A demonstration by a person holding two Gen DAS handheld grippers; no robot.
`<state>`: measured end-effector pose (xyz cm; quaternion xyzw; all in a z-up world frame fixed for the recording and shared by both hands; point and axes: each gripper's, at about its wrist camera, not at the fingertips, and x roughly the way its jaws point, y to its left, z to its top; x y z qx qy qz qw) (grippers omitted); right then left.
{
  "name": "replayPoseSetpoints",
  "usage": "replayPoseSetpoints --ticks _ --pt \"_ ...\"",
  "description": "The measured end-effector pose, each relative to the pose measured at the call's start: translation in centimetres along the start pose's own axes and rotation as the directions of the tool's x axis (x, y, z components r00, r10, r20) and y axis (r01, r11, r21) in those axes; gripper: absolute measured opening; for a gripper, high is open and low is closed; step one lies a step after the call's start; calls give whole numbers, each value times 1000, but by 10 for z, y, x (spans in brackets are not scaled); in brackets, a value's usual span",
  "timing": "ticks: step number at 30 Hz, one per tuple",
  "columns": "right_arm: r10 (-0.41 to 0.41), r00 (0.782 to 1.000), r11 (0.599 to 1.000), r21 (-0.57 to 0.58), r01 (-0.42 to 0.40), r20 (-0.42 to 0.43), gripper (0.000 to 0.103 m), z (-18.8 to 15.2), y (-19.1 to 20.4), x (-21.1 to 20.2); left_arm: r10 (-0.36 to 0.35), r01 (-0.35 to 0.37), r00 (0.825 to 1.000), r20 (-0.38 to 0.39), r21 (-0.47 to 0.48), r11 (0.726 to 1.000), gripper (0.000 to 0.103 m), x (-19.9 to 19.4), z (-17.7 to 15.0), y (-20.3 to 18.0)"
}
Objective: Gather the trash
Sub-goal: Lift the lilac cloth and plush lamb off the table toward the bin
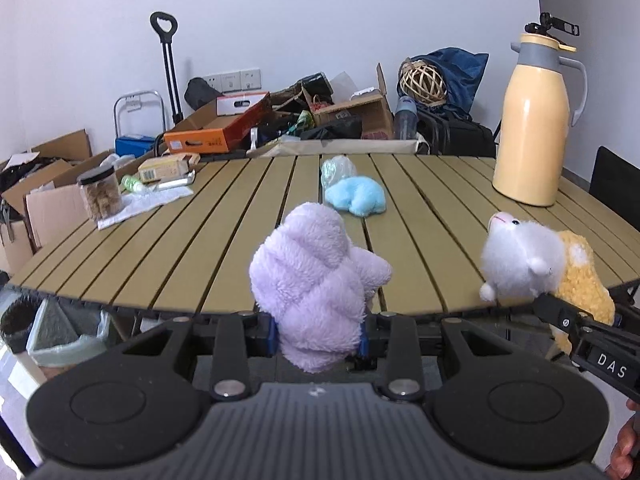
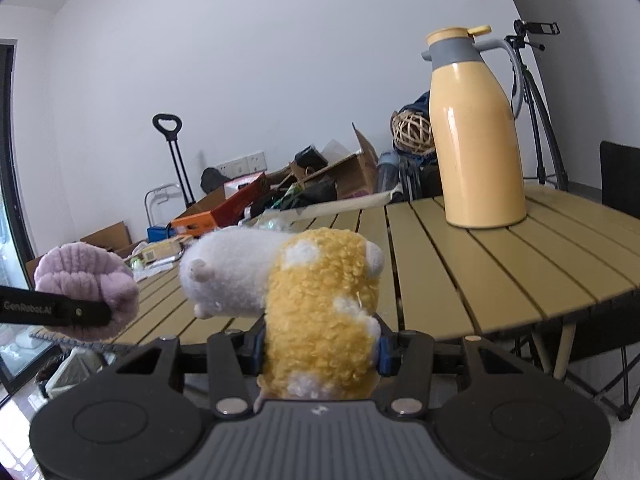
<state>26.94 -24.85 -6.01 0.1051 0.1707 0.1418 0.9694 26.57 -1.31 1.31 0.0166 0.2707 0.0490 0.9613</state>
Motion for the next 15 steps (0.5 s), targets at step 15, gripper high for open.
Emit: replayPoseSetpoints --ticks 15 --pt "-38 987 999 -24 35 -157 48 -56 4 -28 27 -33 992 -126 -52 998 34 -6 -67 40"
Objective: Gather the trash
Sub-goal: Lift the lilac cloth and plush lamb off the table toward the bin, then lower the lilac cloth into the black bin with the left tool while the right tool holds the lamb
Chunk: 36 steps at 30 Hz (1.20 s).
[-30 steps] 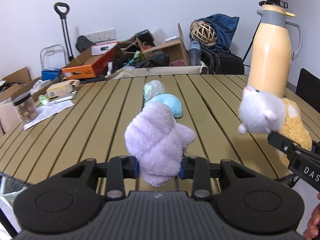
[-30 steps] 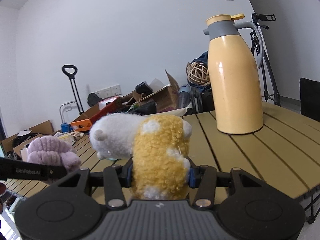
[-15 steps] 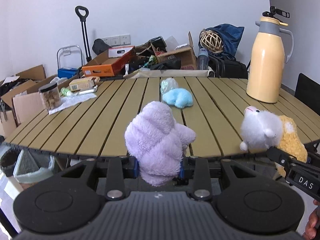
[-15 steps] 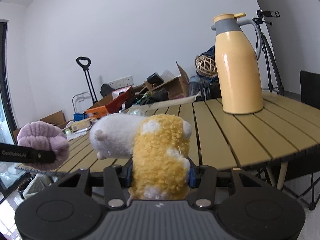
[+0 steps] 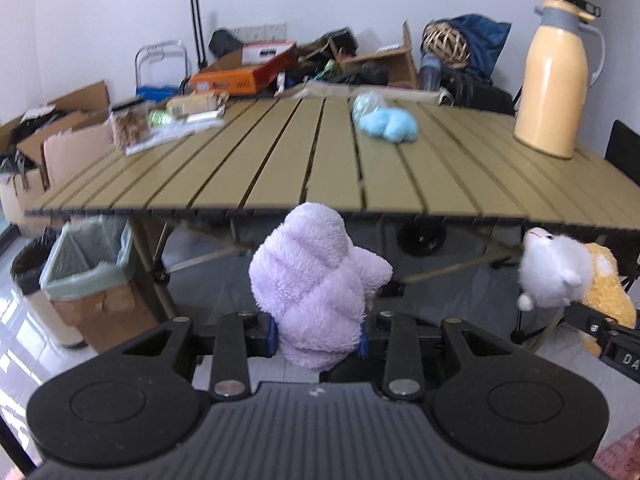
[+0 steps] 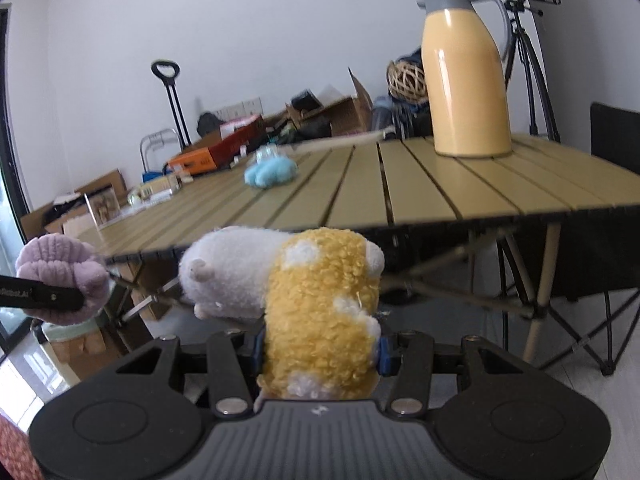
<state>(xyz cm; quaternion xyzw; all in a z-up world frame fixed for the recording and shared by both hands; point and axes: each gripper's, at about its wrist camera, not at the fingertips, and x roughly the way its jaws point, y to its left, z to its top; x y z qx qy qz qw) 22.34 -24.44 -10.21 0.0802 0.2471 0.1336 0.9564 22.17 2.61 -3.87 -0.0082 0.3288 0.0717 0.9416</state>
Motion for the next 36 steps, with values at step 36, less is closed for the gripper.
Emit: replayPoseSetpoints --ticks 36 --pt "-188 950 979 25 201 -250 47 -54 -25 53 46 -60 906 -421 -20 998 34 122 -76 34"
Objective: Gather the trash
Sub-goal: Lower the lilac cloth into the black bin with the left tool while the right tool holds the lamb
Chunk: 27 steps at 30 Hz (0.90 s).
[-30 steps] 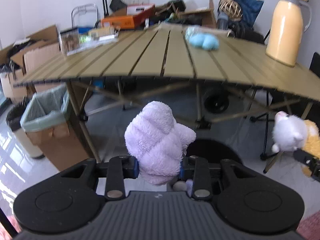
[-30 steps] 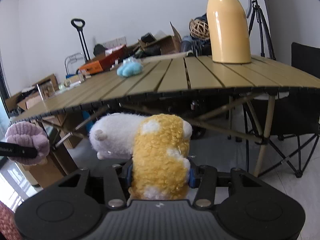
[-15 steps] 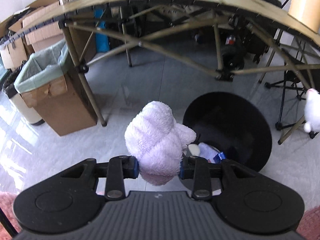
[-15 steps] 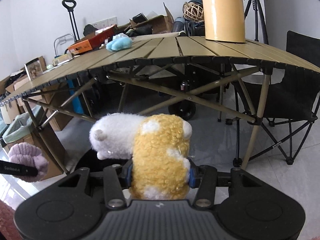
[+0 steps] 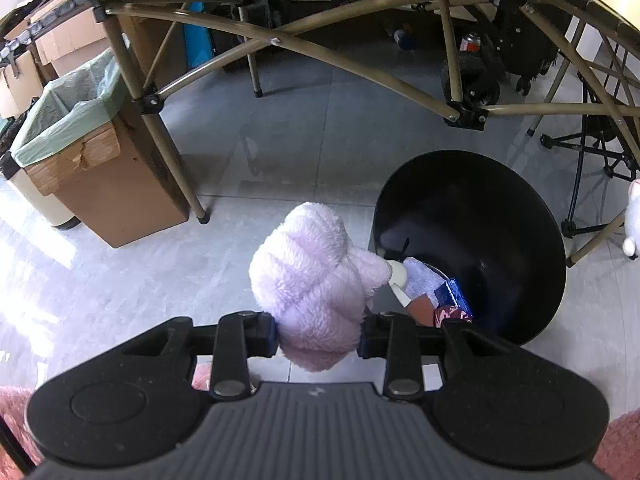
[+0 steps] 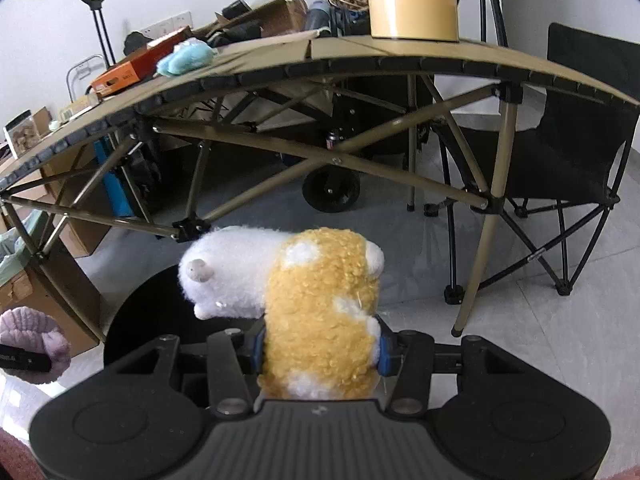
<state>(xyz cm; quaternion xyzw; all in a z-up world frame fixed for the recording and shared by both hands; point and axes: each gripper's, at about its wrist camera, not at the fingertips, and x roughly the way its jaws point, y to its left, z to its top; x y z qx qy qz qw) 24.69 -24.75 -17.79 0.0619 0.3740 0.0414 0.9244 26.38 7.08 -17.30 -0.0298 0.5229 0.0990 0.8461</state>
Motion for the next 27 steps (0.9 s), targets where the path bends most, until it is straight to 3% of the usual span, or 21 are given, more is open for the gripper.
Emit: replayPoseSetpoints --ticks 16,27 --pt "-59 995 995 72 64 -75 47 1 -26 39 -56 57 998 -41 44 997 34 22 37 -50" --pt "-82 991 993 82 90 -105 47 0 -32 50 -92 99 992 -85 79 992 34 31 42 -90"
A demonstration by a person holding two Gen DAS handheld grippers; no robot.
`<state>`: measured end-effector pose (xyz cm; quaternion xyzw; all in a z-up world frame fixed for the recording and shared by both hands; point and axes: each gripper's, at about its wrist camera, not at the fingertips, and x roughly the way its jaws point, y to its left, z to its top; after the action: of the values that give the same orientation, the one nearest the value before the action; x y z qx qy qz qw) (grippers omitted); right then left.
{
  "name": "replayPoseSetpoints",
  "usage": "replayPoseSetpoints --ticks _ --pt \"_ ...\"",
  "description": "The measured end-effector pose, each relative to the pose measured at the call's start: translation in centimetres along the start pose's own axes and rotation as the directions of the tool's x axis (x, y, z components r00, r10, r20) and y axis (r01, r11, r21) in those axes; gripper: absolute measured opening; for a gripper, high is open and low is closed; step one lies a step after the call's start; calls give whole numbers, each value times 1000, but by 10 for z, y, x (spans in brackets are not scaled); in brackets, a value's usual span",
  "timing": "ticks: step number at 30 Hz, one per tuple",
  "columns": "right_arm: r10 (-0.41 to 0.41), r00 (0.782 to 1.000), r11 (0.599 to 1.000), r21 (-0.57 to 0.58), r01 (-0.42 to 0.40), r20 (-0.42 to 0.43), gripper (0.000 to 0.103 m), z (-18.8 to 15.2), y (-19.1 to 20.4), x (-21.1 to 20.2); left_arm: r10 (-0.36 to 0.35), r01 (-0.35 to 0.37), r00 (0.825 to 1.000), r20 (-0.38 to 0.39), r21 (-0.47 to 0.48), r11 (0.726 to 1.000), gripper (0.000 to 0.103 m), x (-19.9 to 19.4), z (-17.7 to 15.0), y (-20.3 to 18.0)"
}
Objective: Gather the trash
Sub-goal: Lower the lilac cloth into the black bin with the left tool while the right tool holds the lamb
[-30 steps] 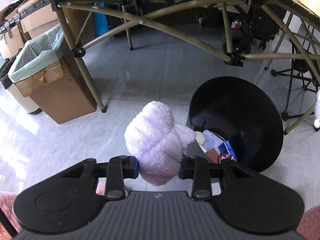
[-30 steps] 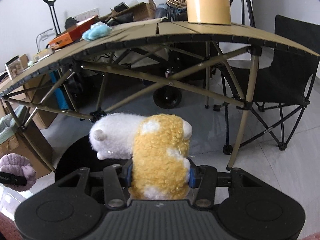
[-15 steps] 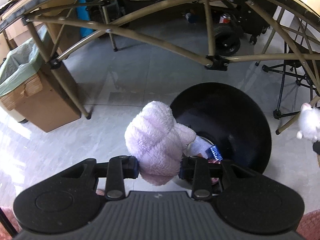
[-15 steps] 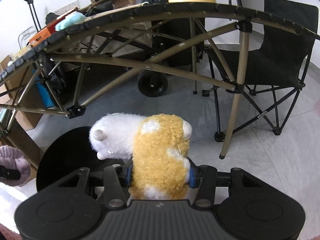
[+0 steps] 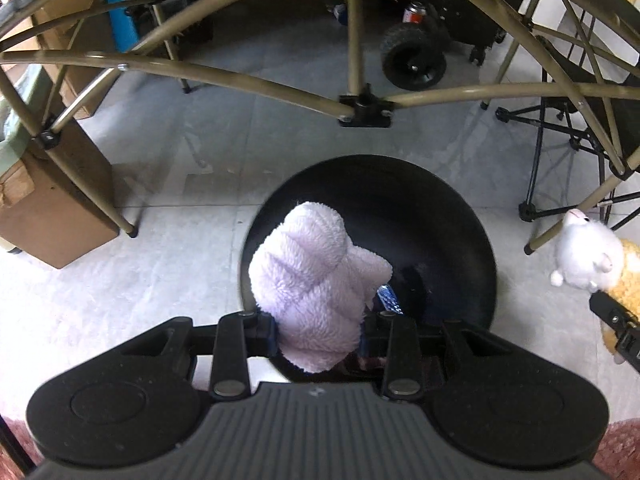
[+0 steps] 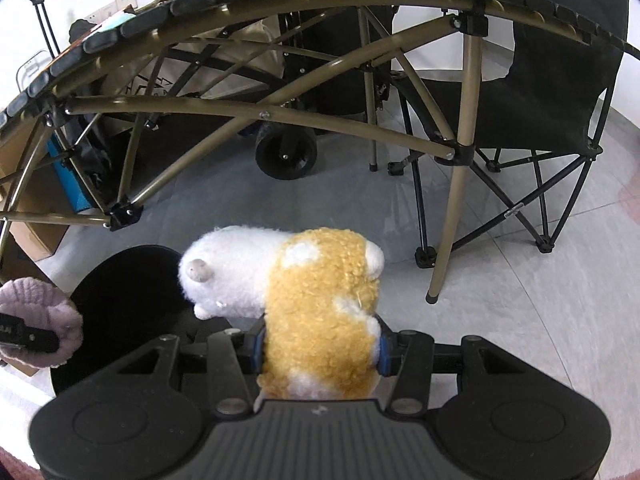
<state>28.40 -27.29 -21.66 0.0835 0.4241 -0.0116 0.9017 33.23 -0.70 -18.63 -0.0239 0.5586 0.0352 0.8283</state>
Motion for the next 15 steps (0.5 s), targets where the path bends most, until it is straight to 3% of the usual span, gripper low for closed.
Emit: replayPoseSetpoints --ticks 15 --pt "-63 997 998 0 63 -33 47 -3 -5 13 -39 41 997 -62 25 999 34 21 5 -44"
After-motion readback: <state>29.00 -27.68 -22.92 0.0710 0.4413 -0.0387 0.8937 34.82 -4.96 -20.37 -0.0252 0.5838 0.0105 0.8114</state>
